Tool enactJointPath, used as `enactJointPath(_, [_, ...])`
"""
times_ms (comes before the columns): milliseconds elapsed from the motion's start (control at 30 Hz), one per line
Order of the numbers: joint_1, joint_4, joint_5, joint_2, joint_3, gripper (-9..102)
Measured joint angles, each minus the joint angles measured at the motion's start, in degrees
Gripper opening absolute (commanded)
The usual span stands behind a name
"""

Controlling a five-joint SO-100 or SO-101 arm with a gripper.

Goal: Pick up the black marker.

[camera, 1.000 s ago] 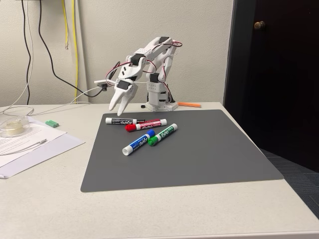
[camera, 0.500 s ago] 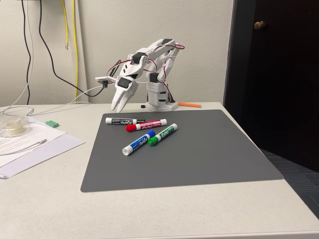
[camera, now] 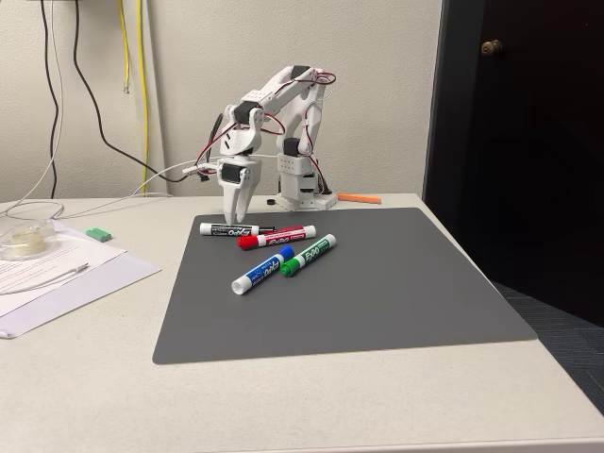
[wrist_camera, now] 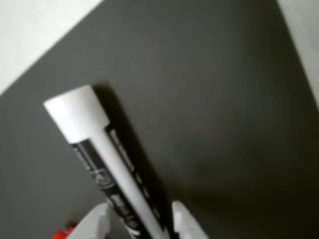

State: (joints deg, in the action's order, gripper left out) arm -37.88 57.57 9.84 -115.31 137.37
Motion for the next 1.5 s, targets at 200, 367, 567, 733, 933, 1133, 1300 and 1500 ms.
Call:
enactJointPath(200, [0.4, 2.3, 0.2, 1.8, 0.0, 17])
enactJointPath(367, [0.4, 2.3, 0.6, 2.0, 0.0, 14])
enactJointPath(567, [0.4, 1.0, 1.1, 4.9, 0.0, 14])
enactJointPath(733, [0.4, 0.4, 1.2, 7.2, -1.0, 12])
enactJointPath(933, [0.5, -0.9, 1.1, 7.2, -1.0, 0])
enactJointPath(1133, [0.6, -1.1, 1.1, 6.9, -0.9, 0])
enactJointPath(1300, [0.6, -1.2, 1.1, 6.9, -0.9, 0])
enactJointPath(1500, [0.9, -1.9, 1.4, 6.2, -0.9, 3])
